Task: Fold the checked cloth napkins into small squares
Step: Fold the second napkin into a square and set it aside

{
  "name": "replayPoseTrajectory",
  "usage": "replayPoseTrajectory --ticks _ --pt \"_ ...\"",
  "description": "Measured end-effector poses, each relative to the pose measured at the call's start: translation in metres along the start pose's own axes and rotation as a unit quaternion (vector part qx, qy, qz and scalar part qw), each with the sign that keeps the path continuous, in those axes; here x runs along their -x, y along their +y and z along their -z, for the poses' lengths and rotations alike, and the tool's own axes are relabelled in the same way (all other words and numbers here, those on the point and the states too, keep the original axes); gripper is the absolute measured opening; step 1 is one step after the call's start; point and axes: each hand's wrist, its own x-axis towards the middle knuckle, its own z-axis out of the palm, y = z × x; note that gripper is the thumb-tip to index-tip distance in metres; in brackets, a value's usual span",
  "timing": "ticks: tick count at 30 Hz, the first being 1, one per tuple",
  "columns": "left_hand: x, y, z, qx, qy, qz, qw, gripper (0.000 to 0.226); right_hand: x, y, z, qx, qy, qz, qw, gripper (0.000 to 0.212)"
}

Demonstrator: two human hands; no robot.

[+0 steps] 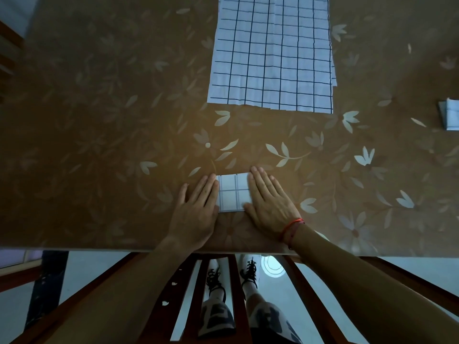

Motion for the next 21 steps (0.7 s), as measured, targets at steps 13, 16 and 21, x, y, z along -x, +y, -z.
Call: replayPoseTrajectory --ticks 13,16,21 --pt "-0.023 0.005 0.028 0.073 0.047 0.011 0.996 0.048 -0.002 -0.005 0.019 0.001 -0.037 -0.009 0.999 0.072" --pt "-0.036 0.006 0.035 0.080 0.015 0.024 0.996 0.044 -0.004 -0.003 0.026 -0.006 -0.036 -0.005 0.999 0.071" --pt "-0.061 0.007 0.048 0.114 -0.038 0.110 0.987 0.053 -0.008 0.000 0.040 -0.029 -0.034 0.019 0.999 0.071"
